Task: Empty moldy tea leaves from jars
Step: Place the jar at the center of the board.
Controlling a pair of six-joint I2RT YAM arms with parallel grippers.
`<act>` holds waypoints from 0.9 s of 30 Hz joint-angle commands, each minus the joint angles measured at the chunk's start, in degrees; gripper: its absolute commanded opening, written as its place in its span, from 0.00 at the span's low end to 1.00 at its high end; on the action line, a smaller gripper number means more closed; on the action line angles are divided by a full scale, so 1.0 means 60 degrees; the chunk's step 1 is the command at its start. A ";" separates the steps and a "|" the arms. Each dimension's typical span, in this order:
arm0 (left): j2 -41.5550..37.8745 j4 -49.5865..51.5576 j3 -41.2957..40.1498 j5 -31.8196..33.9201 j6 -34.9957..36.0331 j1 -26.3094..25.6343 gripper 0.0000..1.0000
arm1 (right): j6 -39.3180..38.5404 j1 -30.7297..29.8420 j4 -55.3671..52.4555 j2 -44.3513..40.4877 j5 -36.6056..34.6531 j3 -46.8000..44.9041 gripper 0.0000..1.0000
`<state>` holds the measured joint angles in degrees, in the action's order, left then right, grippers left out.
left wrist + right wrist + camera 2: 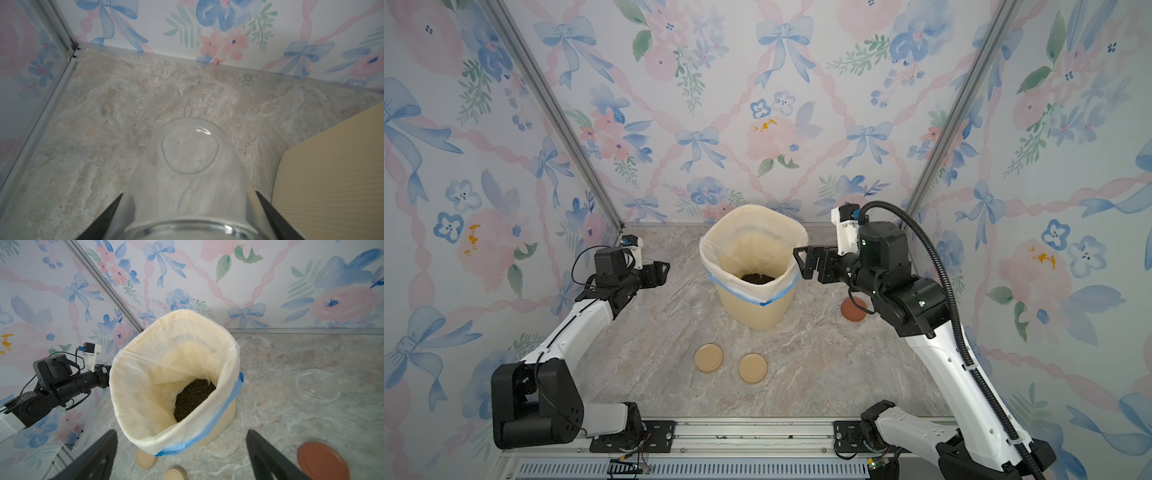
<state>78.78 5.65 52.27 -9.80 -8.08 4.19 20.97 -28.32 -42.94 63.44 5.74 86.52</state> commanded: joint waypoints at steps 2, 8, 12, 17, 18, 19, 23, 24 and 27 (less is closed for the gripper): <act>0.0377 0.0693 0.0650 0.0103 0.0610 -0.0244 0.51 | 0.0073 -0.0407 -0.0383 -0.0401 0.0046 -0.0331 0.98; 0.1085 0.2005 0.1628 0.0776 0.1454 -0.0595 0.51 | 0.0023 -0.2266 -0.0743 -0.0568 -0.1030 -0.1002 0.97; 0.1593 0.2911 0.2443 0.1159 0.1988 -0.0580 0.52 | 0.0317 -0.2895 -0.0460 -0.0563 -0.1073 -0.1588 0.97; 0.2410 0.4006 0.3286 0.1157 0.2126 -0.0613 0.51 | 0.0330 -0.3239 -0.0214 -0.0422 -0.1164 -0.1902 0.98; 0.2480 0.4077 0.3348 0.1125 0.2135 -0.0639 0.51 | 0.0293 -0.3291 -0.0212 -0.0363 -0.1183 -0.1872 0.98; 0.2512 0.4124 0.3380 0.1136 0.2129 -0.0664 0.51 | 0.0273 -0.3333 -0.0203 -0.0302 -0.1215 -0.1839 0.98; 0.2873 0.4610 0.3764 0.1310 0.2100 -0.0799 0.52 | 0.0240 -0.3429 -0.0146 -0.0168 -0.1235 -0.1750 0.98; 0.3027 0.4780 0.3905 0.1337 0.2096 -0.0836 0.52 | 0.0252 -0.3426 -0.0118 -0.0160 -0.1238 -0.1784 0.98; 0.3445 0.5163 0.4216 0.1262 0.2055 -0.0932 0.51 | 0.0278 -0.3452 -0.0051 -0.0115 -0.1213 -0.1849 0.98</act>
<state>98.26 34.41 74.81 -2.26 3.46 -0.82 22.28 -48.23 -44.53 62.54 -0.75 75.48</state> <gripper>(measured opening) 0.810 0.976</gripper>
